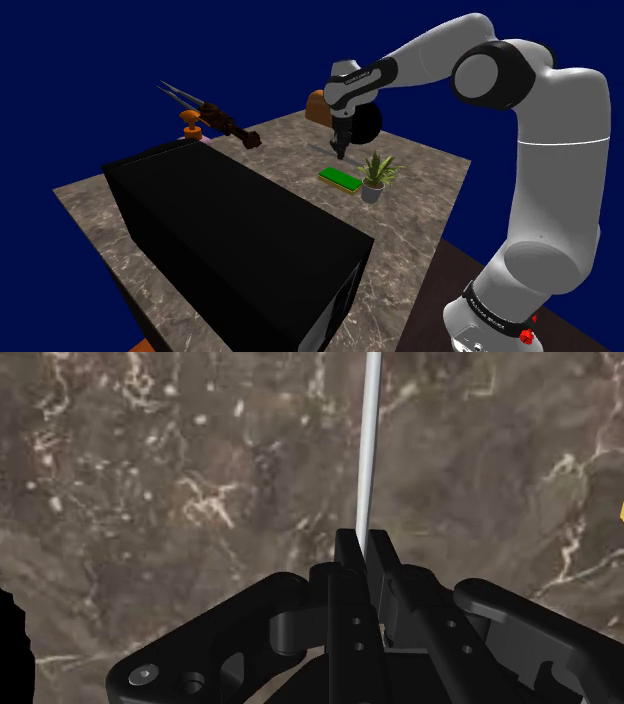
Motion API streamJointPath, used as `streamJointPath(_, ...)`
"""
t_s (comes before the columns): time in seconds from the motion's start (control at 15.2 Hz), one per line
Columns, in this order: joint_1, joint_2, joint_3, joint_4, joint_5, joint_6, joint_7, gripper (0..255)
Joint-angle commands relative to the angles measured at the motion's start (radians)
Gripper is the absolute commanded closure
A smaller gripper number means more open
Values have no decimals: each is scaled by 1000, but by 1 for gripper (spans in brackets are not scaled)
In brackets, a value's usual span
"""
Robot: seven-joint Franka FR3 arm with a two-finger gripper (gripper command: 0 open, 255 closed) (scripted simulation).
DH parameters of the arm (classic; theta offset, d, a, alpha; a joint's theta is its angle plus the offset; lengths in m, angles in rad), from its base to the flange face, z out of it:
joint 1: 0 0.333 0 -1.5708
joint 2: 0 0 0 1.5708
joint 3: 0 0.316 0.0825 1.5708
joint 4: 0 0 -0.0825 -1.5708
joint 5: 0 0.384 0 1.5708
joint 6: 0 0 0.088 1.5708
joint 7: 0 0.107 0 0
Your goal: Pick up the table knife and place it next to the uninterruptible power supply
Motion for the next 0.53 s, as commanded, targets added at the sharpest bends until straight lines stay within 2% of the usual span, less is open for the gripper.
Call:
streamJointPath(0.0,0,-9,-1,7,-1,-16,-1,255)
streamJointPath(0.46,2,-42,-2,55,-4,-96,-4,255)
